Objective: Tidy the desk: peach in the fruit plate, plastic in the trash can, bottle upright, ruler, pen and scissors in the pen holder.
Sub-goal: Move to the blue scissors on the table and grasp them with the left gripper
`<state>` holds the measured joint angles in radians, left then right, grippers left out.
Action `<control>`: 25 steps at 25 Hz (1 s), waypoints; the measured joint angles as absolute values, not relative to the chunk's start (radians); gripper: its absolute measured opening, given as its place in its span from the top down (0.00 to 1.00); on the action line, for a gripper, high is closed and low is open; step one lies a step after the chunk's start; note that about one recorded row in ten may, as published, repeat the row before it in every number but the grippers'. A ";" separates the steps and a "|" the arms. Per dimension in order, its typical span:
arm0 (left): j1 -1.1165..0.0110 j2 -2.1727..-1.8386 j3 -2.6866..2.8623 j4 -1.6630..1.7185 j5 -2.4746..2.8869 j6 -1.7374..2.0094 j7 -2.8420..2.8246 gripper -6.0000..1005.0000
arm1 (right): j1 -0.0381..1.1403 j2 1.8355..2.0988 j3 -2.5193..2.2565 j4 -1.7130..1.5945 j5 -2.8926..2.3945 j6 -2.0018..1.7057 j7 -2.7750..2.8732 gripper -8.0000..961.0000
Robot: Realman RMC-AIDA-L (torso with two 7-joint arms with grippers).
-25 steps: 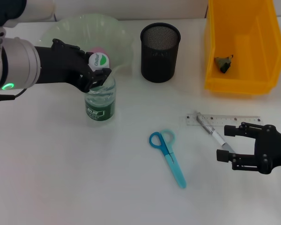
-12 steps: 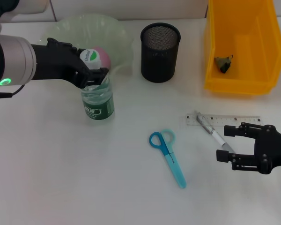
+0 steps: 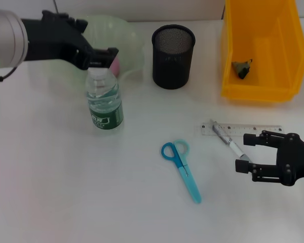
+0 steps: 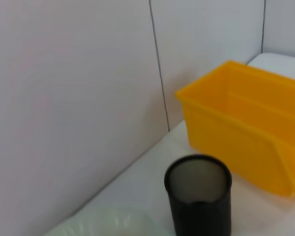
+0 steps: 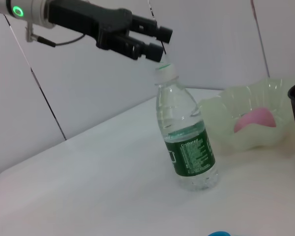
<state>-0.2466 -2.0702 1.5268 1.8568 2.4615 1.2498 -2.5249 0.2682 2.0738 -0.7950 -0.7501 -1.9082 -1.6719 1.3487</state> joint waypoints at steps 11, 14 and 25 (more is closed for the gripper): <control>-0.205 -2.072 1.514 1.981 2.190 1.244 -2.411 0.21 | 0.258 2.071 -0.766 -0.848 -1.901 -1.675 1.465 0.17; -0.086 -2.072 1.620 1.964 2.025 1.152 -2.133 0.21 | 0.259 2.071 -0.755 -0.863 -1.901 -1.677 1.484 0.17; 0.013 -2.068 1.682 1.501 1.510 1.191 -1.395 0.21 | 0.260 2.076 -0.766 -1.018 -1.919 -1.730 1.663 0.17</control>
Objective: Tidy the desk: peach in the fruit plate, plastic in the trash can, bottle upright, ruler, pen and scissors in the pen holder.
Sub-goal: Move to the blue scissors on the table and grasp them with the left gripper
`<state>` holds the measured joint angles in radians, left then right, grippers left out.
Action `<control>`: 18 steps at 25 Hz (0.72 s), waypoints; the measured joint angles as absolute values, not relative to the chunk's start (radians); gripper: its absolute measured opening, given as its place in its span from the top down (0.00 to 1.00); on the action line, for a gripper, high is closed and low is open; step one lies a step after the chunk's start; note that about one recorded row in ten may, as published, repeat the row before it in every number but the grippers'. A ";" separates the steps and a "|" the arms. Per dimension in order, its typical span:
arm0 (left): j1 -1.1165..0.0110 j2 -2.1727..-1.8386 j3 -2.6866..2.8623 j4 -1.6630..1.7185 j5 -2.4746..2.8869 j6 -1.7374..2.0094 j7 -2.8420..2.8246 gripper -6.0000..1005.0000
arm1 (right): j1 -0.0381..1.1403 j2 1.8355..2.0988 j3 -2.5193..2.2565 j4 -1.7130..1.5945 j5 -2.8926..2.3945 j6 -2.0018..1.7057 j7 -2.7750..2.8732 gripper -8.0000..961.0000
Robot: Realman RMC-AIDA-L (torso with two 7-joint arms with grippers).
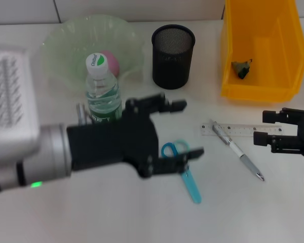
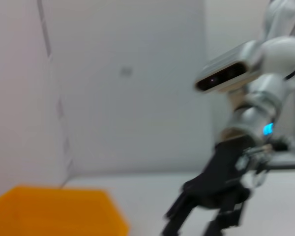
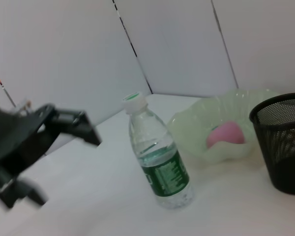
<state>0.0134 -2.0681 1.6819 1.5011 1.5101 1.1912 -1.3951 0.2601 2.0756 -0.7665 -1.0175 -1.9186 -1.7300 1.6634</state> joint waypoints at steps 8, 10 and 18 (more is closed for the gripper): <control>-0.160 -2.065 1.430 0.732 1.150 1.656 -0.735 0.21 | 0.304 2.076 -0.877 -1.334 -2.055 -1.821 2.088 0.18; -0.175 -2.064 1.398 0.679 1.168 1.676 -0.727 0.21 | 0.329 2.077 -0.968 -1.441 -2.143 -1.825 2.254 0.18; -0.176 -2.063 1.378 0.651 1.206 1.653 -0.735 0.21 | 0.519 2.081 -1.328 -1.618 -2.405 -1.800 2.796 0.18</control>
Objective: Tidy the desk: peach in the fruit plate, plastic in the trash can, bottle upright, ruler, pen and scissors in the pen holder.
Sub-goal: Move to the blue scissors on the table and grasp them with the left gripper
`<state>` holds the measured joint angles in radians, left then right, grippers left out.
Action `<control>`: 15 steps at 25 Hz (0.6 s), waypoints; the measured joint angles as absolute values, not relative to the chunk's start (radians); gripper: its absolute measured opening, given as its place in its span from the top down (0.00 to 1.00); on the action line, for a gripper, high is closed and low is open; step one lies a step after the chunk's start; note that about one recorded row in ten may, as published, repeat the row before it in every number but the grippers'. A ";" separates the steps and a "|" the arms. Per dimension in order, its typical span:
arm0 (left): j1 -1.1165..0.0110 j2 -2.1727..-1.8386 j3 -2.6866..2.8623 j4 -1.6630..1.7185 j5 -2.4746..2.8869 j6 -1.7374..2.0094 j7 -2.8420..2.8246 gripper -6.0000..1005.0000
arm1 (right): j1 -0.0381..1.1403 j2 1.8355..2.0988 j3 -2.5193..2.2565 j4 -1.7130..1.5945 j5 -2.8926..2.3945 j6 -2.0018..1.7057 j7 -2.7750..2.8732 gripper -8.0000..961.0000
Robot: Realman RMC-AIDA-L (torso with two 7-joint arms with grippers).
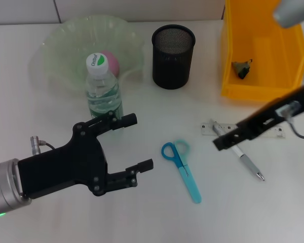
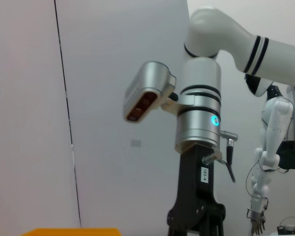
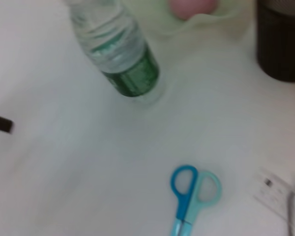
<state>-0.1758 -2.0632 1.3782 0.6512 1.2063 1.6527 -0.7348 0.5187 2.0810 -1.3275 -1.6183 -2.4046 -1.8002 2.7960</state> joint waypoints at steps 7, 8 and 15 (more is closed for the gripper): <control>-0.173 -2.059 1.367 0.648 1.217 1.636 -0.749 0.21 | 0.644 2.084 -1.476 -1.497 -2.454 -1.716 2.903 0.18; -0.173 -2.059 1.367 0.648 1.217 1.636 -0.749 0.21 | 0.653 2.084 -1.501 -1.480 -2.472 -1.696 2.922 0.18; -0.174 -2.061 1.281 0.644 1.293 1.623 -0.760 0.21 | 0.700 2.092 -1.569 -1.378 -2.507 -1.623 2.955 0.18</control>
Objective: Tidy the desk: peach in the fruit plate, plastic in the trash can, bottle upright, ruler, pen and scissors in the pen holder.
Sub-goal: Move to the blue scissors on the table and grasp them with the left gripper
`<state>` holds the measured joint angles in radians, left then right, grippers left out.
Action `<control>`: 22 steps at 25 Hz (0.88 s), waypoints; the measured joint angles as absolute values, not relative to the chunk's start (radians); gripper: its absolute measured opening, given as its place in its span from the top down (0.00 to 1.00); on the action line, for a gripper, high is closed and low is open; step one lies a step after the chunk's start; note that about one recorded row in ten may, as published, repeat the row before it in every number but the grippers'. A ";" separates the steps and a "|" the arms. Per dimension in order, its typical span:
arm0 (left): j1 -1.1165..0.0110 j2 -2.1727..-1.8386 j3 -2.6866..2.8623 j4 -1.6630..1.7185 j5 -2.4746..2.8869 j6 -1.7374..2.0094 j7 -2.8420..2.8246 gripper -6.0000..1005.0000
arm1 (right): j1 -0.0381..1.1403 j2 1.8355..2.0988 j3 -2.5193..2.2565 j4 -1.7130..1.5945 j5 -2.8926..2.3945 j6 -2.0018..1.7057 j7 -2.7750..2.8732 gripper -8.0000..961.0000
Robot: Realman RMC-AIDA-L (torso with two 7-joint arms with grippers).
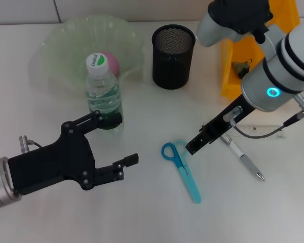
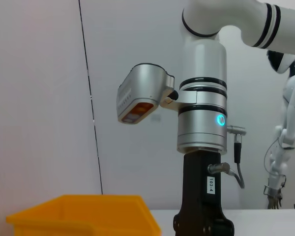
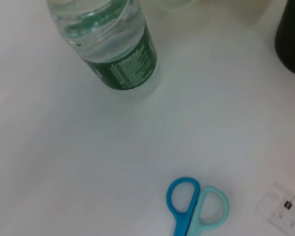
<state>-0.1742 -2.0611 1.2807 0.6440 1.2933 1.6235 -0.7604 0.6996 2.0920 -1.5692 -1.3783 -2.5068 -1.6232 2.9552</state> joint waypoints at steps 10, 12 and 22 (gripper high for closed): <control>-0.170 -2.036 1.273 0.638 1.337 1.614 -0.821 0.22 | 0.734 2.092 -1.567 -1.328 -2.473 -1.605 2.956 0.18; -0.172 -2.037 1.272 0.638 1.355 1.612 -0.831 0.22 | 0.763 2.092 -1.568 -1.276 -2.466 -1.606 2.957 0.18; -0.179 -2.055 1.273 0.620 1.440 1.524 -0.835 0.22 | 0.913 2.092 -1.585 -1.029 -2.433 -1.558 2.958 0.18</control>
